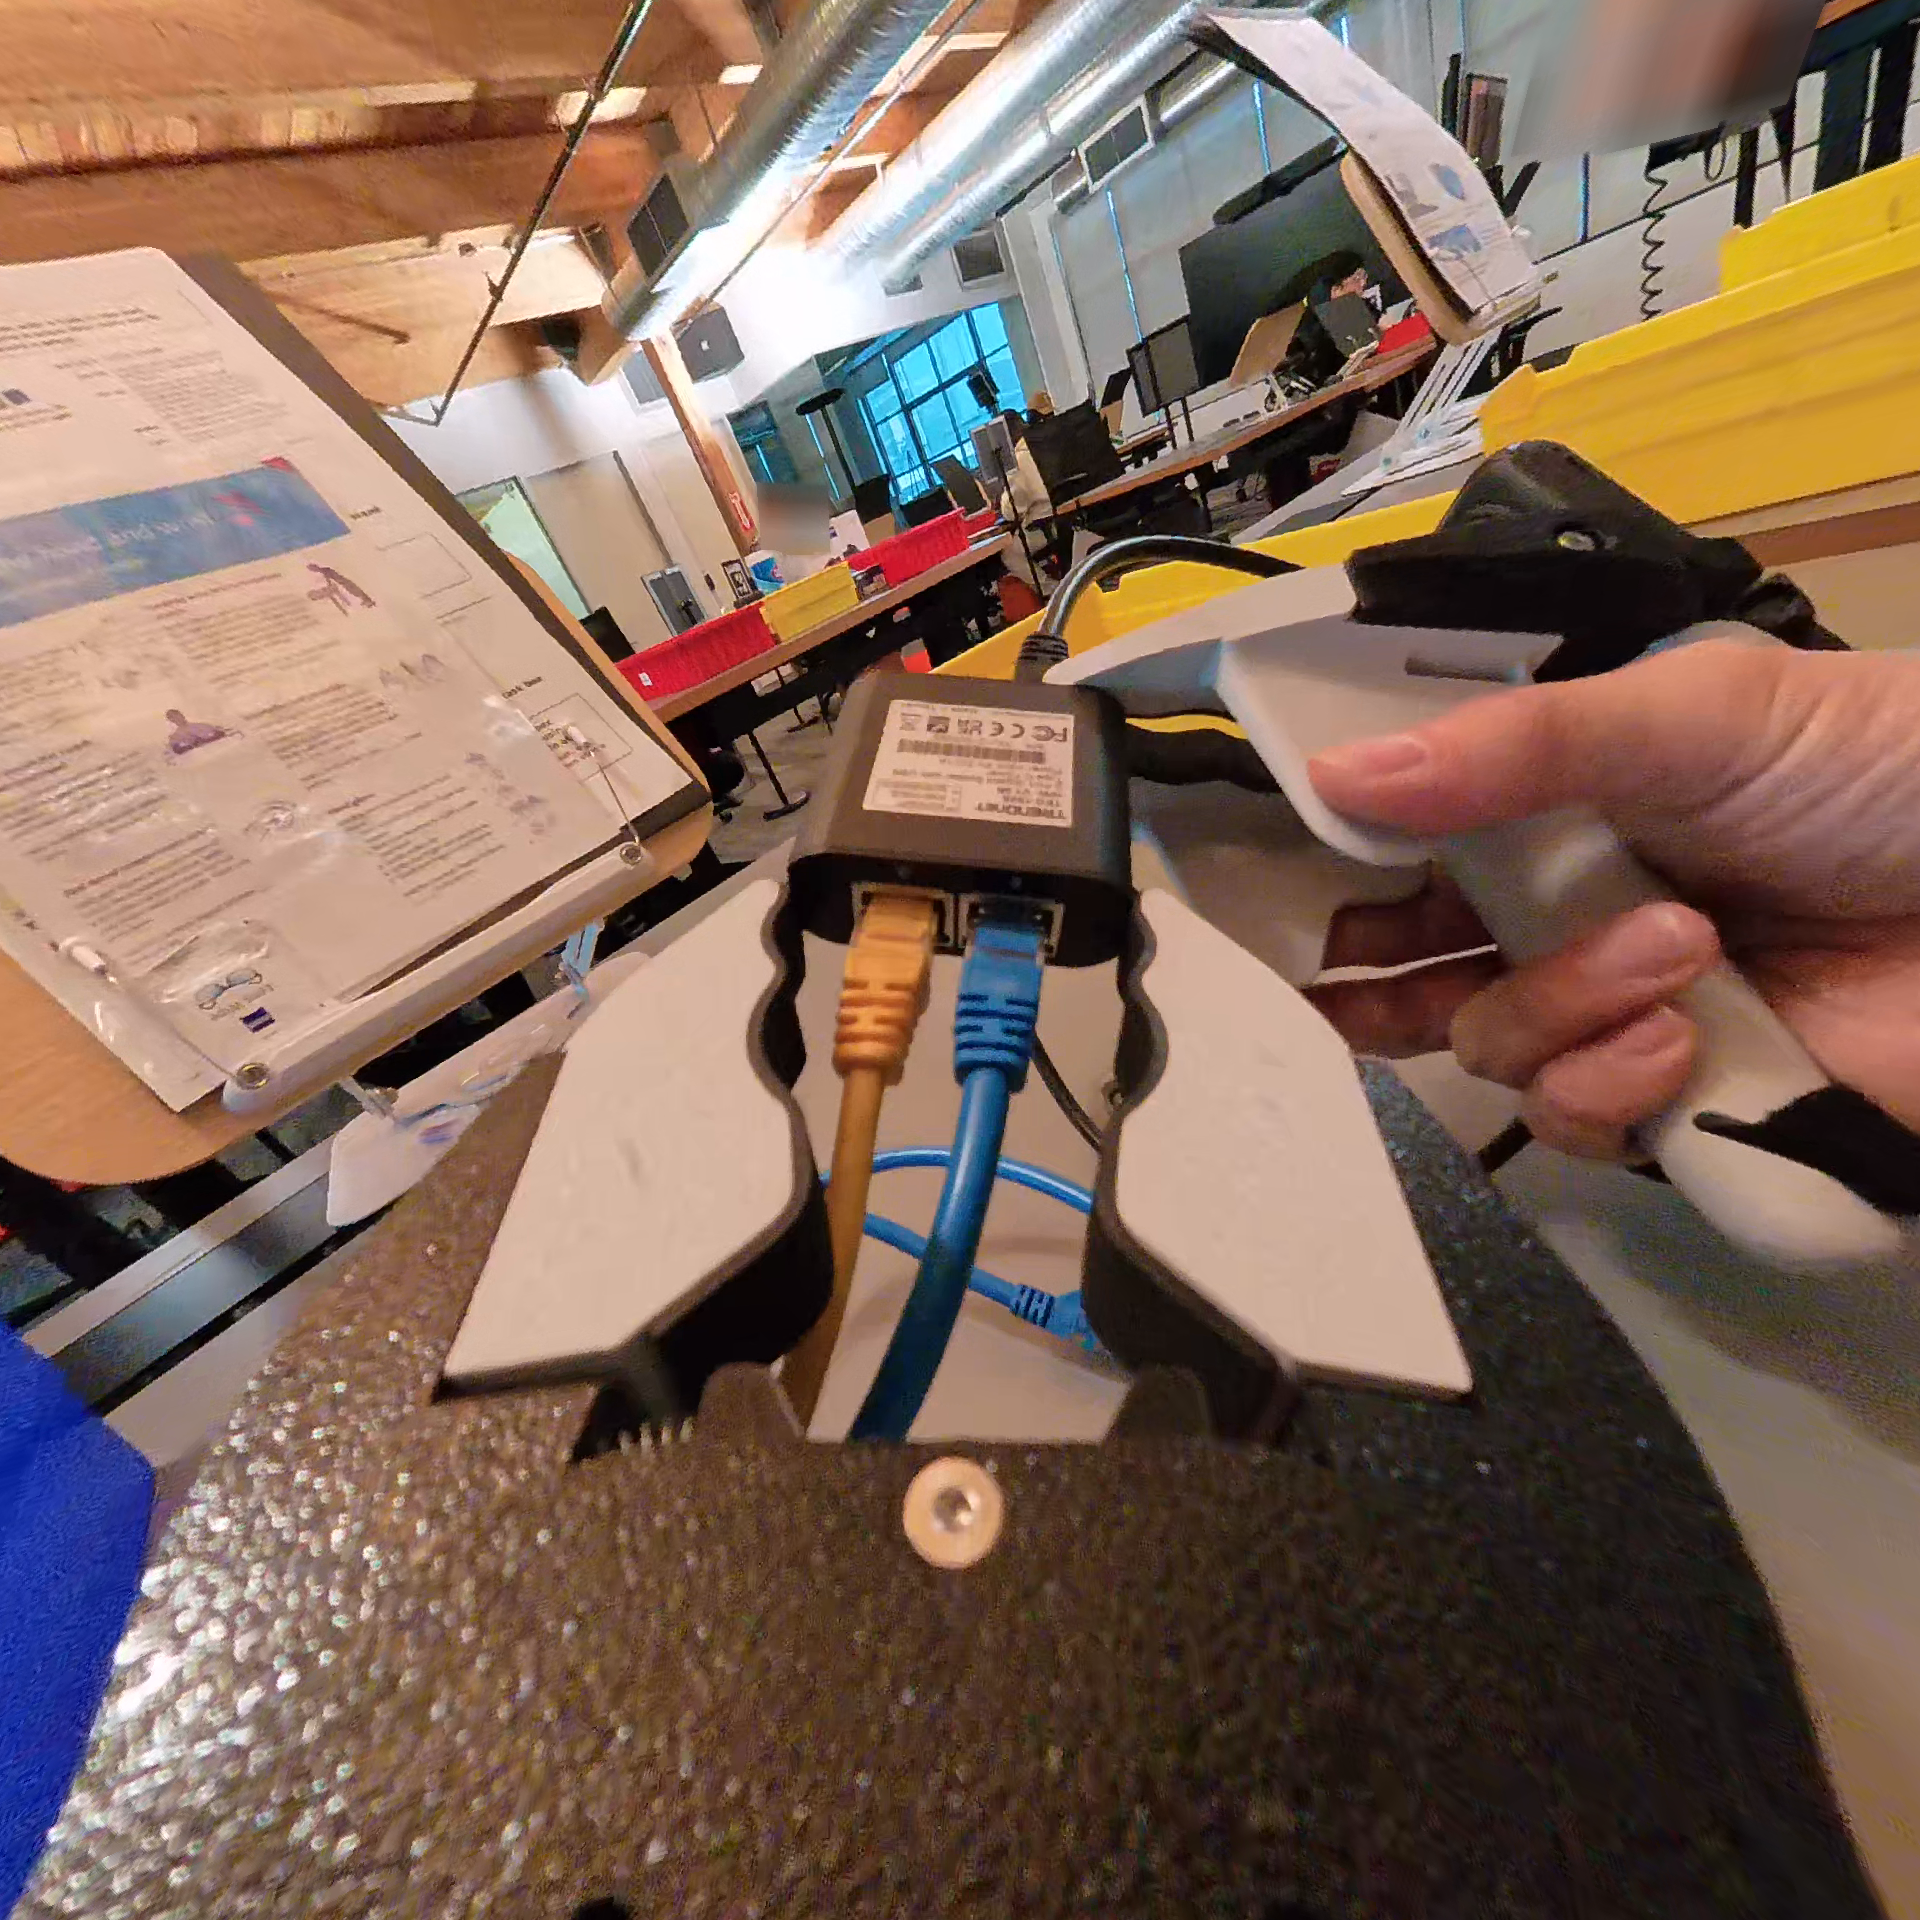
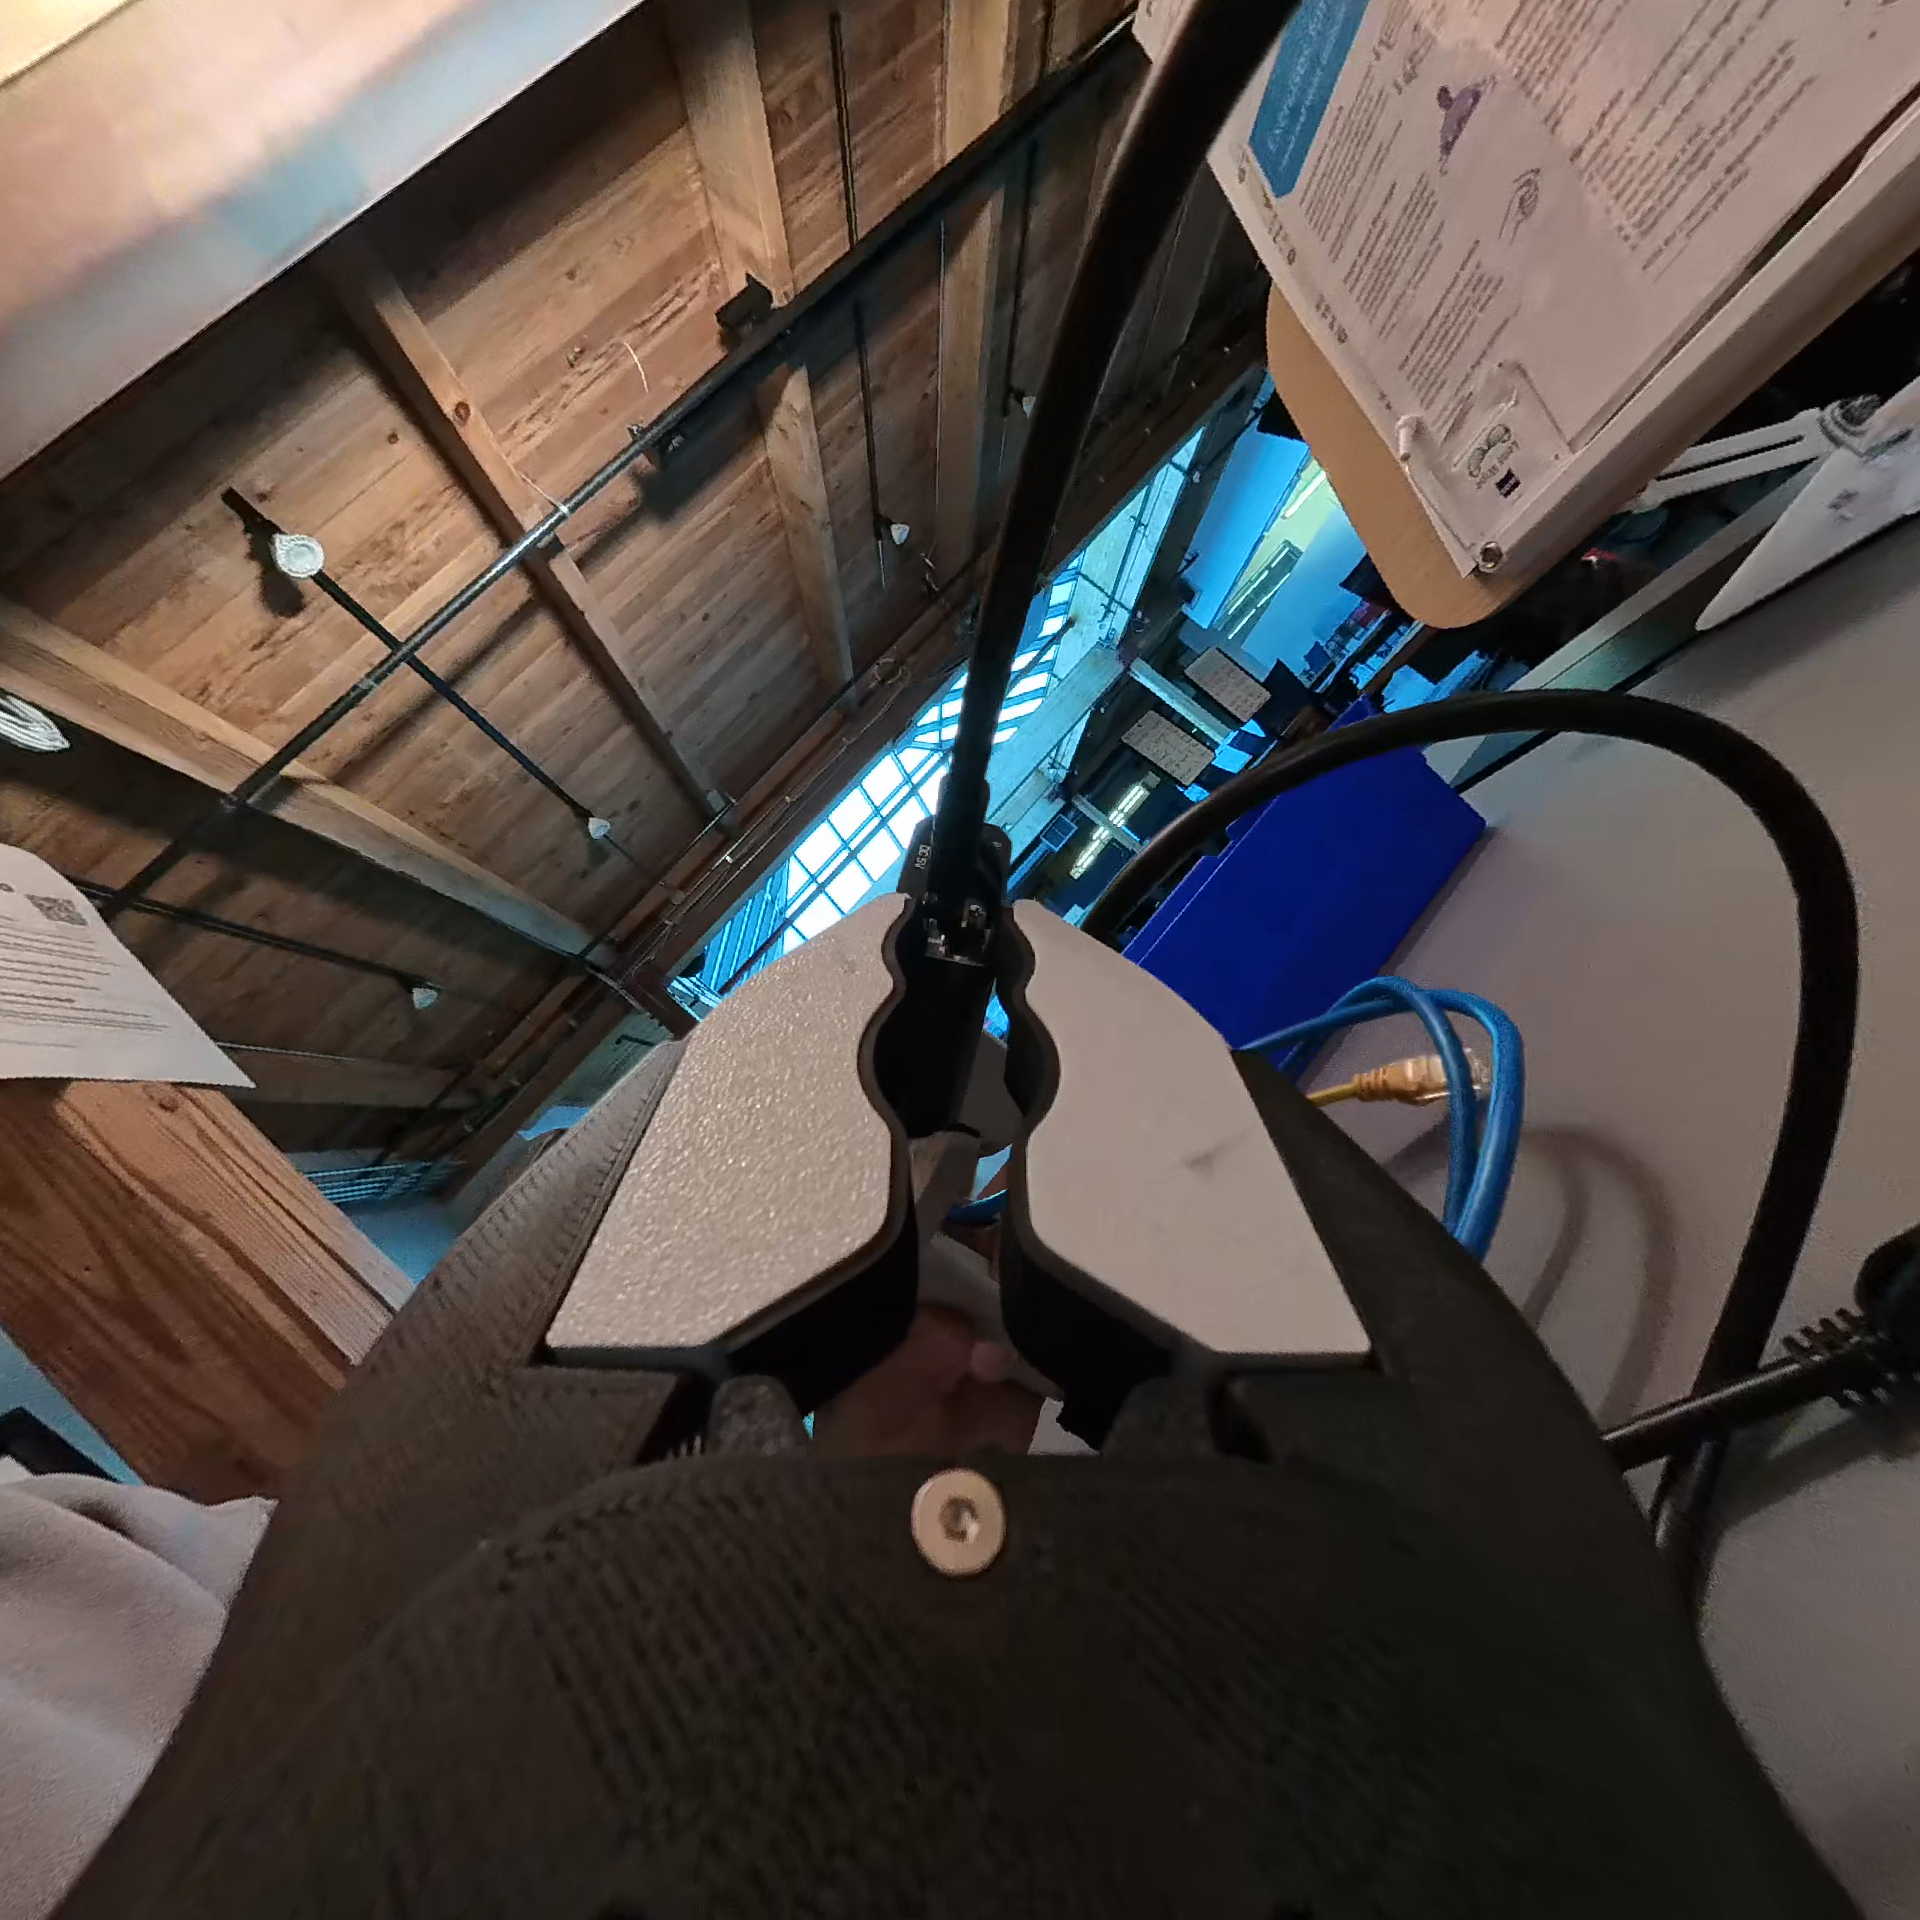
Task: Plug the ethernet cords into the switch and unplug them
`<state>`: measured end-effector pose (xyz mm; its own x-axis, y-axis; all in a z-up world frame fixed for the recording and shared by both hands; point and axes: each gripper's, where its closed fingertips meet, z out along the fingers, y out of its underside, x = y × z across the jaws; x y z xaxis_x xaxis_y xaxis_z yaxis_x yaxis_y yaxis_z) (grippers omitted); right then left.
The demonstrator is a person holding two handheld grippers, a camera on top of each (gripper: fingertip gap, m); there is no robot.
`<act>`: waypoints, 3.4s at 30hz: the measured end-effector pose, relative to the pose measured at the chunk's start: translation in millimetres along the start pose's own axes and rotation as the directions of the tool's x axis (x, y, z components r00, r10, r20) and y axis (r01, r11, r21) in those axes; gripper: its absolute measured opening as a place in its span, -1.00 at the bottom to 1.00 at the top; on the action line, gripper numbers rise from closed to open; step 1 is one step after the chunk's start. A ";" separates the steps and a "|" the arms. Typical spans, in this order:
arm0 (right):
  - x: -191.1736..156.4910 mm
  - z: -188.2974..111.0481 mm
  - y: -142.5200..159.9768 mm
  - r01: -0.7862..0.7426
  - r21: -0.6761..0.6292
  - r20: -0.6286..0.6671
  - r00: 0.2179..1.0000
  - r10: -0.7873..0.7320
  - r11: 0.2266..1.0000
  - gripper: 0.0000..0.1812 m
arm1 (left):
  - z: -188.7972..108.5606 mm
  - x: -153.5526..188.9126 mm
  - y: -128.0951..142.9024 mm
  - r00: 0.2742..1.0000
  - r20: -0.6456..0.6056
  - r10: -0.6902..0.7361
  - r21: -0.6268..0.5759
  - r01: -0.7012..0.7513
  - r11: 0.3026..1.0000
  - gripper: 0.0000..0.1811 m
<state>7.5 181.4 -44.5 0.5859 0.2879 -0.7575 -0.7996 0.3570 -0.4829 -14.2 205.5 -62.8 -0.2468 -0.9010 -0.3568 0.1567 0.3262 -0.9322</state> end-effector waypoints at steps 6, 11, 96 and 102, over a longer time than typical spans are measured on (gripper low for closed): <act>-1.9 0.8 0.8 -0.032 -0.008 0.020 0.999 0.032 0.999 -0.86 | -0.6 -0.3 -0.9 1.000 -0.011 0.002 0.007 -0.002 1.000 -0.36; -2.4 1.6 3.7 -0.002 -0.035 0.008 1.000 0.003 0.999 -0.85 | -2.1 -1.8 0.8 0.999 -0.022 0.024 0.003 -0.024 1.000 -0.36; -12.1 14.6 -4.1 -0.012 0.037 -0.002 1.000 0.012 0.999 -0.86 | -2.1 -7.1 -7.4 0.995 0.076 -0.071 0.033 0.069 0.997 -0.37; -9.9 14.0 -2.0 0.028 -0.003 -0.046 0.999 -0.028 1.000 -0.86 | -2.4 -8.3 -5.2 0.996 0.086 -0.019 0.020 0.018 1.000 -0.37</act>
<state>5.2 190.3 -29.8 0.6016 0.2362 -0.7631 -0.7833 0.3618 -0.5055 -15.2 212.0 -55.1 -0.1663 -0.9285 -0.3322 0.1716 0.3045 -0.9369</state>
